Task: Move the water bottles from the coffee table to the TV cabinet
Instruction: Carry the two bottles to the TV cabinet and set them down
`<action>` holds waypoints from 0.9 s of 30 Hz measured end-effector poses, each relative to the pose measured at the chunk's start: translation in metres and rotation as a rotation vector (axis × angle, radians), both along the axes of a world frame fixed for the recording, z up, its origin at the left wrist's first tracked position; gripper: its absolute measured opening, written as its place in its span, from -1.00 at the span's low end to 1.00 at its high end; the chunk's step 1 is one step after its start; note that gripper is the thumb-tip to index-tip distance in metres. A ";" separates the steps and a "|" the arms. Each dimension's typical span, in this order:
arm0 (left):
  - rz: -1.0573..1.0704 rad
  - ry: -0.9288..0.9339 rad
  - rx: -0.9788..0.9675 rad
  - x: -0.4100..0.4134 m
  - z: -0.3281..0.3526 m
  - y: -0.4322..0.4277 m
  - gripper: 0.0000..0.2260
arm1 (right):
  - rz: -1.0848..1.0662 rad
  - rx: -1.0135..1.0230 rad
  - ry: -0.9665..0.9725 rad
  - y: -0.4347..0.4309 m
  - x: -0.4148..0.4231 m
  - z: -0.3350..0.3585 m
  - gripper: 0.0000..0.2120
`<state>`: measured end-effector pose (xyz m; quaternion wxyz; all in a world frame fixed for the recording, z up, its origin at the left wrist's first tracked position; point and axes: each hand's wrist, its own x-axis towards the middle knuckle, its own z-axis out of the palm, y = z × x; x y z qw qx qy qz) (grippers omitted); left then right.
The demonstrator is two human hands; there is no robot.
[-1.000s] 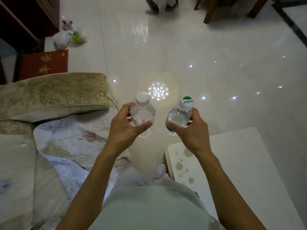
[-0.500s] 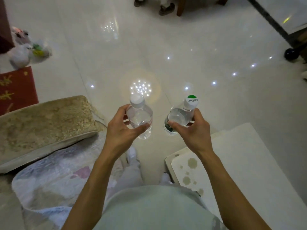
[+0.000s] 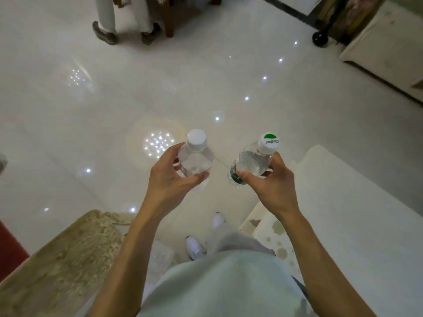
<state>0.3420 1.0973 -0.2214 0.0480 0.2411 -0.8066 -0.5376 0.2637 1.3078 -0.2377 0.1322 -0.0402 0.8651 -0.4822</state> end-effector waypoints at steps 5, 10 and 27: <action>-0.105 -0.009 0.032 -0.060 -0.001 -0.004 -0.47 | -0.116 0.008 -0.005 0.001 -0.035 -0.006 -0.47; -0.145 -0.029 0.035 -0.133 -0.003 -0.009 -0.45 | -0.188 0.017 -0.007 -0.004 -0.095 -0.014 -0.43; -0.286 0.007 0.056 -0.369 0.007 -0.020 -0.45 | -0.207 -0.011 0.003 -0.024 -0.309 -0.001 -0.33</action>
